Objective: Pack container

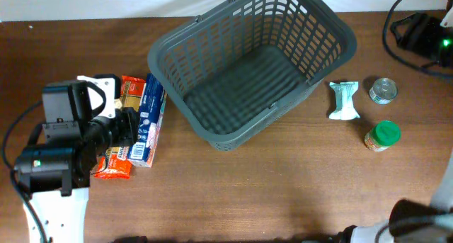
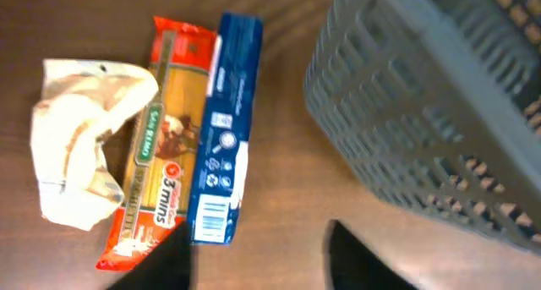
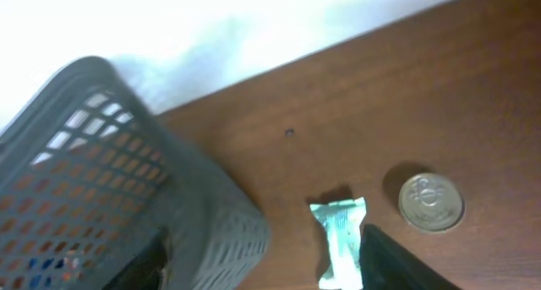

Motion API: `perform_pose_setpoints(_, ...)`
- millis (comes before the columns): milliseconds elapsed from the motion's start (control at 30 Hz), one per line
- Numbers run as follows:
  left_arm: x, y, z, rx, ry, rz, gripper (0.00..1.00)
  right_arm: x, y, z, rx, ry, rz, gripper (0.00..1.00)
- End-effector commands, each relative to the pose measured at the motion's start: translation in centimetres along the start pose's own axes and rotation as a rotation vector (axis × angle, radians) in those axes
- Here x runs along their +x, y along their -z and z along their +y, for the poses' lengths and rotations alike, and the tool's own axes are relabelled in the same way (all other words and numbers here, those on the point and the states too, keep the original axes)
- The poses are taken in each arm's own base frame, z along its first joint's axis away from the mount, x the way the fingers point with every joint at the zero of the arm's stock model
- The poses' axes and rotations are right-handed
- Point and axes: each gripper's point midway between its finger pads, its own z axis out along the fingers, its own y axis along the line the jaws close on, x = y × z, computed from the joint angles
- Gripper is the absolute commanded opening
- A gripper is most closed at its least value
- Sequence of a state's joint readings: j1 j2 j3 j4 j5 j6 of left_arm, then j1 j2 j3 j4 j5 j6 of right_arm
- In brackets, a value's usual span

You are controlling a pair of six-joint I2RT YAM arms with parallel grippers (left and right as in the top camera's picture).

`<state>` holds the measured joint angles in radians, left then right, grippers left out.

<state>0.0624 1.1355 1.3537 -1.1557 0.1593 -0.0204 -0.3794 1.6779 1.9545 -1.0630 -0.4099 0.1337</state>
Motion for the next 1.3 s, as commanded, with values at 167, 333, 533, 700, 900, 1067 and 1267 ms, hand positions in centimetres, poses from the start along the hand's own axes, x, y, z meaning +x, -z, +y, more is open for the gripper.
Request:
perform_pose_setpoints(167, 3.0, -4.3, -2.7, 0.211, 0.034, 0.165, 0.08, 0.0, -4.9, -1.1, -0.080, -0.034, 0.060, 0.54)
perform_pose_setpoints(333, 1.9, -4.6, -6.5, 0.463, 0.011, 0.137, 0.08, -0.8, -6.5, -0.9, -0.129, -0.020, 0.037, 0.54)
perform_pose_setpoints(533, 2.1, -4.9, -7.0, 0.499, 0.021, 0.152, 0.05, -1.9, -7.6, -1.2, -0.136, -0.003, 0.000, 0.48)
perform_pose_setpoints(700, 3.2, -4.9, -7.9, 0.514, 0.008, 0.196, 0.04, -1.9, -8.8, -0.9, -0.186, -0.001, 0.006, 0.37)
perform_pose_setpoints(900, 4.8, -6.0, -8.8, 0.506, -0.036, 0.236, 0.02, -1.8, -10.2, -1.4, -0.194, -0.038, 0.015, 0.09)
perform_pose_setpoints(1067, 4.9, -7.0, -8.9, 0.509, -0.037, 0.220, 0.02, -1.4, -10.8, -0.4, -0.248, -0.034, 0.032, 0.04)
perform_pose_setpoints(1267, 3.7, -7.4, -9.0, 0.511, -0.046, 0.169, 0.02, -0.1, -12.4, 1.3, -0.293, -0.025, 0.079, 0.04)
